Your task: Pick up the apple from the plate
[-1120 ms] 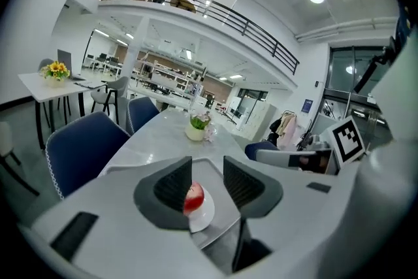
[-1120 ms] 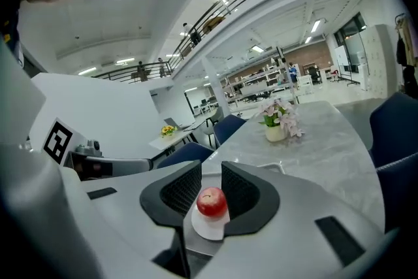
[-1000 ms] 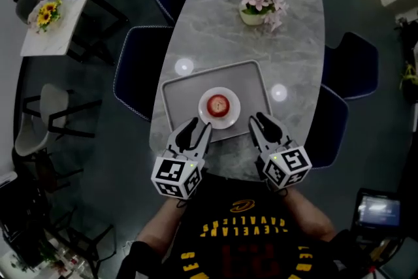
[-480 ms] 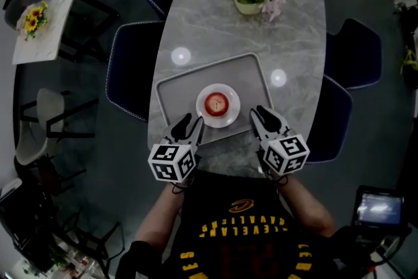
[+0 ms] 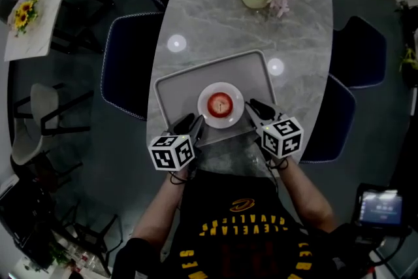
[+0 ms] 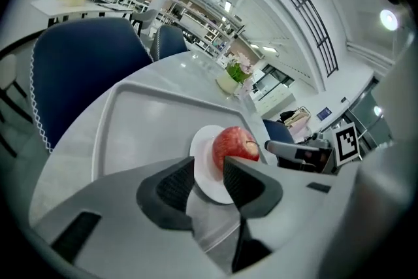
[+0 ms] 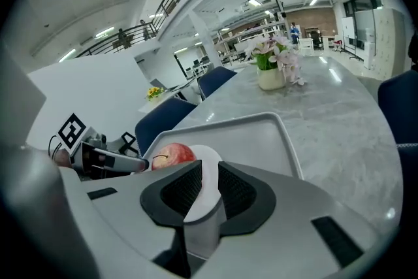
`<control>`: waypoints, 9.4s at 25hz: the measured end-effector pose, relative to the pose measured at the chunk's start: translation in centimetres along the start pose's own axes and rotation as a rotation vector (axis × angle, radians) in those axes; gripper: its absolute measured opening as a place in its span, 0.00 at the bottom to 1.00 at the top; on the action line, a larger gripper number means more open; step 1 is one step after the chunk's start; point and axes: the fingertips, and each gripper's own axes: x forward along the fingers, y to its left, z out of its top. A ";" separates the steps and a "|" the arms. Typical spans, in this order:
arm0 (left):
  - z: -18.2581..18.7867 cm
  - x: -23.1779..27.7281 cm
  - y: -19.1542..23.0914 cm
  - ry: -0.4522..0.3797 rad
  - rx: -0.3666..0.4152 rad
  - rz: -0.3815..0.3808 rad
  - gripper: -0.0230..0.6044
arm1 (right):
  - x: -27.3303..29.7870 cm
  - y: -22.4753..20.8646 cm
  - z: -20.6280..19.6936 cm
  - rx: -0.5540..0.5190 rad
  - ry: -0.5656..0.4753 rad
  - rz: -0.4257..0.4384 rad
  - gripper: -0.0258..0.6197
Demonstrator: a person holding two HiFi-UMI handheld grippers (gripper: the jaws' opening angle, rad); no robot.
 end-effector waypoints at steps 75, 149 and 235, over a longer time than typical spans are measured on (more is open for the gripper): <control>-6.9 2.6 -6.2 0.274 -0.213 -0.080 0.10 | -5.3 -3.4 -9.4 0.559 0.134 0.081 0.11; -19.8 12.3 -17.7 0.539 0.006 -0.161 0.10 | -16.9 -14.3 -23.6 0.697 0.034 -0.096 0.11; -5.7 -9.0 -40.7 -0.504 0.783 -0.396 0.04 | -36.6 -0.2 -0.1 -0.270 -0.804 -0.180 0.05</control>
